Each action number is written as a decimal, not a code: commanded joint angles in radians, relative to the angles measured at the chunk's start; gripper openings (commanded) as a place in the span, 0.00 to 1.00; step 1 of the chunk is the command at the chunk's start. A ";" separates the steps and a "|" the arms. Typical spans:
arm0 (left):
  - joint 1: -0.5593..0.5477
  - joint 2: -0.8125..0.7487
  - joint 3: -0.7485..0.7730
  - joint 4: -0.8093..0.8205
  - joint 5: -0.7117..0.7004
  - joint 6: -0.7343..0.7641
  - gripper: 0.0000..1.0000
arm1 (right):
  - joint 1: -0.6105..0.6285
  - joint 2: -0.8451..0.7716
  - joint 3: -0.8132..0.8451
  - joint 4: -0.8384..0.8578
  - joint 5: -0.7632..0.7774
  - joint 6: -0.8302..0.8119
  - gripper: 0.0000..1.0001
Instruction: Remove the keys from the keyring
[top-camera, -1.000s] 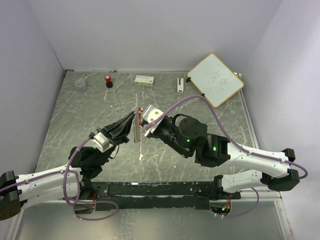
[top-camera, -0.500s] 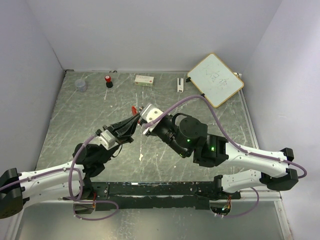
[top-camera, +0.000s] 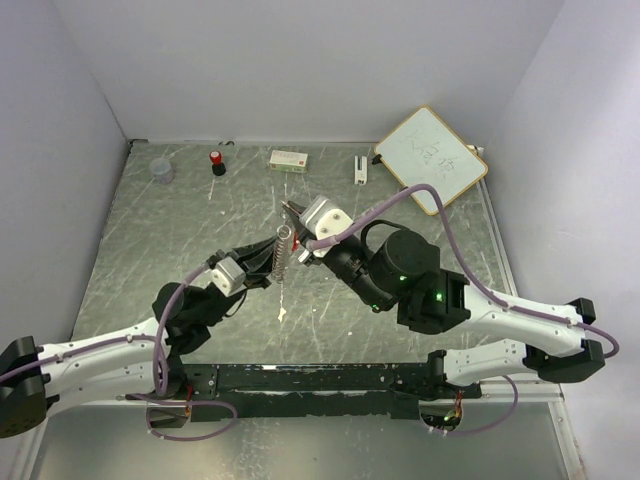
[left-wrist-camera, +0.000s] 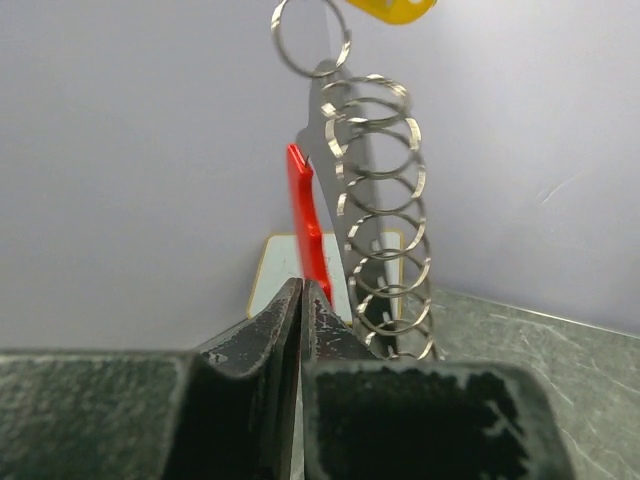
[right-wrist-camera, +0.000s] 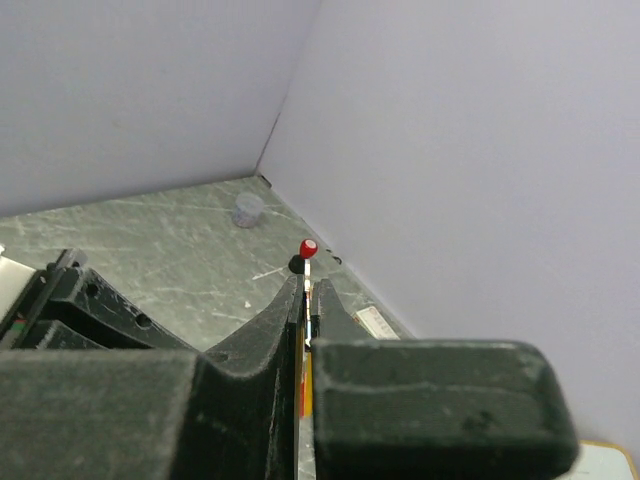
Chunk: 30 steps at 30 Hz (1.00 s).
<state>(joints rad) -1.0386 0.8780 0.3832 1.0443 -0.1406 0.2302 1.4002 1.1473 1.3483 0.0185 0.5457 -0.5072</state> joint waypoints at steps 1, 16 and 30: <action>0.005 -0.081 0.028 -0.054 0.044 0.001 0.15 | 0.003 -0.037 0.012 0.026 -0.027 -0.005 0.00; 0.005 -0.287 0.057 -0.221 -0.116 0.121 0.23 | 0.003 -0.085 -0.010 0.005 -0.035 0.008 0.00; 0.005 -0.200 0.154 -0.234 0.018 0.149 0.35 | 0.003 -0.060 0.003 -0.014 -0.046 0.014 0.00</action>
<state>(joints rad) -1.0382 0.6693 0.4824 0.8078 -0.1837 0.3531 1.4002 1.0870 1.3403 -0.0135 0.5091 -0.4965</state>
